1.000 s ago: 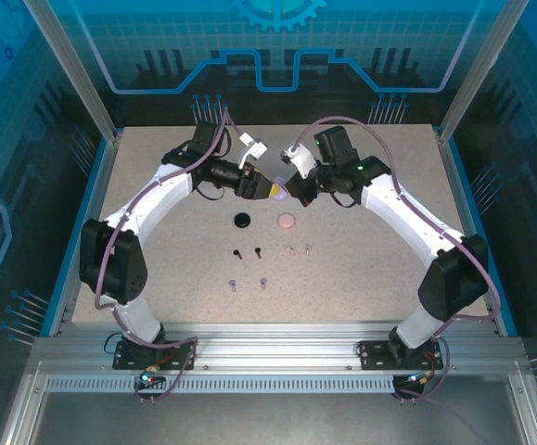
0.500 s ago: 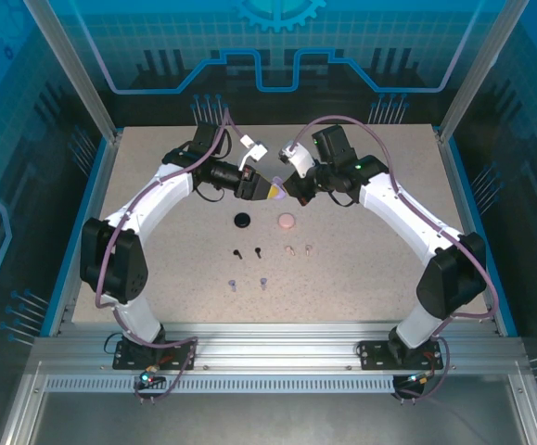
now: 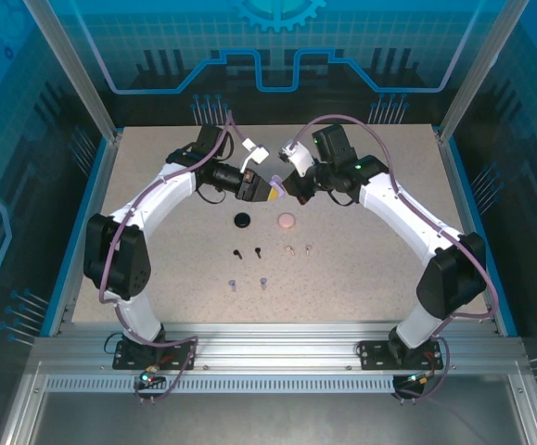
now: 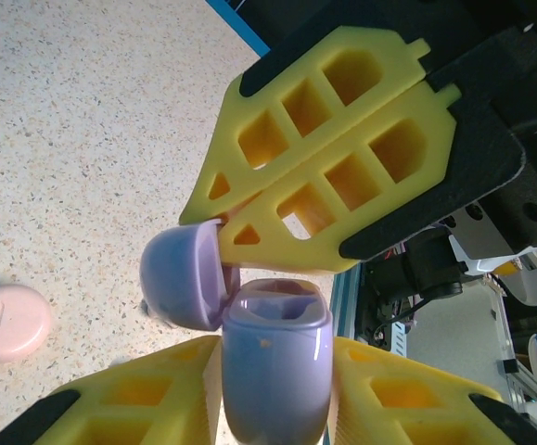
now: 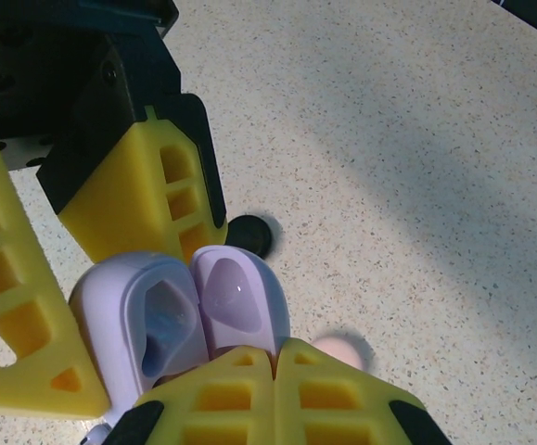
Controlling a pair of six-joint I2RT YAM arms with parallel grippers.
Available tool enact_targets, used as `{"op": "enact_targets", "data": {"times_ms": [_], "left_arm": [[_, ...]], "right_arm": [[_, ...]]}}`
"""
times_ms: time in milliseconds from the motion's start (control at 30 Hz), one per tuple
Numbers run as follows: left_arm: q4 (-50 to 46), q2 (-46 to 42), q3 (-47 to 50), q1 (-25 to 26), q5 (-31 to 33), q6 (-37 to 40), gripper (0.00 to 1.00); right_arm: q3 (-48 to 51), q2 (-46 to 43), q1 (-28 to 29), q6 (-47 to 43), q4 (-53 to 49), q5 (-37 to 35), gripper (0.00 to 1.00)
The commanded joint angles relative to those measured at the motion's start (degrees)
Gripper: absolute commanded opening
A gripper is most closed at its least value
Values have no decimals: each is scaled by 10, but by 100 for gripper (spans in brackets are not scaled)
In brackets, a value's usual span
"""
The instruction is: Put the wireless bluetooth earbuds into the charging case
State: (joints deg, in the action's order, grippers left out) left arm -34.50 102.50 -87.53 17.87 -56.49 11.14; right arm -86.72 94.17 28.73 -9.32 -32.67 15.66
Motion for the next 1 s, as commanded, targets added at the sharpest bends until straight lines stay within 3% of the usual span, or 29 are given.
{"op": "enact_targets", "data": {"times_ms": [0, 300, 533, 633, 800, 967], "left_arm": [[-10, 11, -24, 5, -20, 15, 35], [-8, 15, -28, 8, -20, 15, 27], [-6, 13, -28, 8, -20, 11, 7], [18, 4, -13, 8, -17, -4, 0], [131, -48, 69, 0, 7, -65, 0], [221, -110, 152, -9, 29, -113, 0]], "right_arm": [[-10, 7, 4, 7, 8, 18, 0], [-11, 10, 5, 9, 6, 24, 0], [-18, 10, 2, 9, -2, 23, 0], [-31, 4, -10, 28, -6, 14, 13], [-17, -45, -41, 76, 13, 42, 40], [13, -105, -49, 115, 16, 52, 48]]}}
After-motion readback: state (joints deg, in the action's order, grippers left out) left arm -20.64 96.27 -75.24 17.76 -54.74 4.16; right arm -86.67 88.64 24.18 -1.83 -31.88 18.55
